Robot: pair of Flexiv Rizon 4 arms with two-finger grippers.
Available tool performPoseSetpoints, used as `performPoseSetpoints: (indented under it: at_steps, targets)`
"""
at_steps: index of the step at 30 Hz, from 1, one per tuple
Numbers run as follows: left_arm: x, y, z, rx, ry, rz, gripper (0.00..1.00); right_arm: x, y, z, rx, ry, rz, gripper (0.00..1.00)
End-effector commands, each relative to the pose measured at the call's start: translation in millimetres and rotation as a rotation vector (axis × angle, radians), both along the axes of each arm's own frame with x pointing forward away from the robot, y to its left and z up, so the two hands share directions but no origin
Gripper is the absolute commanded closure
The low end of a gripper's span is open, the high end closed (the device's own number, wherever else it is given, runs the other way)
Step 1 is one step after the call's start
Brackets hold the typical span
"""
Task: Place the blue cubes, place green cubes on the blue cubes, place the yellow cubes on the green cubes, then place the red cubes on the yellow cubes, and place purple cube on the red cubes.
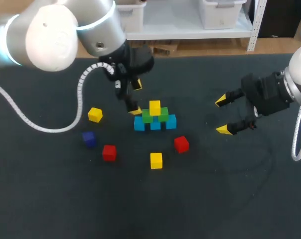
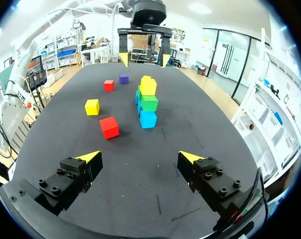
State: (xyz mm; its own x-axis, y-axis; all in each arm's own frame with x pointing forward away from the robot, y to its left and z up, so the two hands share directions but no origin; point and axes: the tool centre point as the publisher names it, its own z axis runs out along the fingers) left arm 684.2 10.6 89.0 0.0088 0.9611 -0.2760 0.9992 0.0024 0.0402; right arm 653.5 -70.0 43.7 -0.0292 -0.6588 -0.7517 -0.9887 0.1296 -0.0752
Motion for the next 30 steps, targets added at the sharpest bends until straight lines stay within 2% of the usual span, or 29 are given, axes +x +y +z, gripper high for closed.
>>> performPoseSetpoints:
  at_steps: [1, 7, 13, 18, 20, 30]
  targets:
    - [-6.1, 22.7, 2.8, 0.028, 0.006, -0.035, 0.0, -0.5, -0.5, -0.2, 0.002, -0.002, 0.0, 0.0]
    - [-5.9, 60.9, -8.2, 0.06, 0.006, -0.067, 0.0, -0.5, -0.5, -0.2, 0.002, -0.002, 0.0, 0.0]
    - [0.3, 90.0, -21.9, 0.062, 0.011, -0.1, 0.0, -0.5, -0.5, -0.2, 0.002, -0.002, 0.0, 0.0]
    - [4.3, 106.2, -35.2, 0.033, 0.009, -0.142, 0.0, -0.5, -0.5, -0.2, 0.002, -0.002, 0.0, 0.0]
    - [7.7, 110.9, -42.0, 0.054, 0.012, -0.157, 0.0, -0.5, -0.5, -0.2, 0.002, -0.002, 0.0, 0.0]
    - [25.5, 131.5, -64.8, 0.075, 0.003, -0.192, 0.0, -0.5, -0.5, -0.2, 0.002, -0.002, 0.0, 0.0]
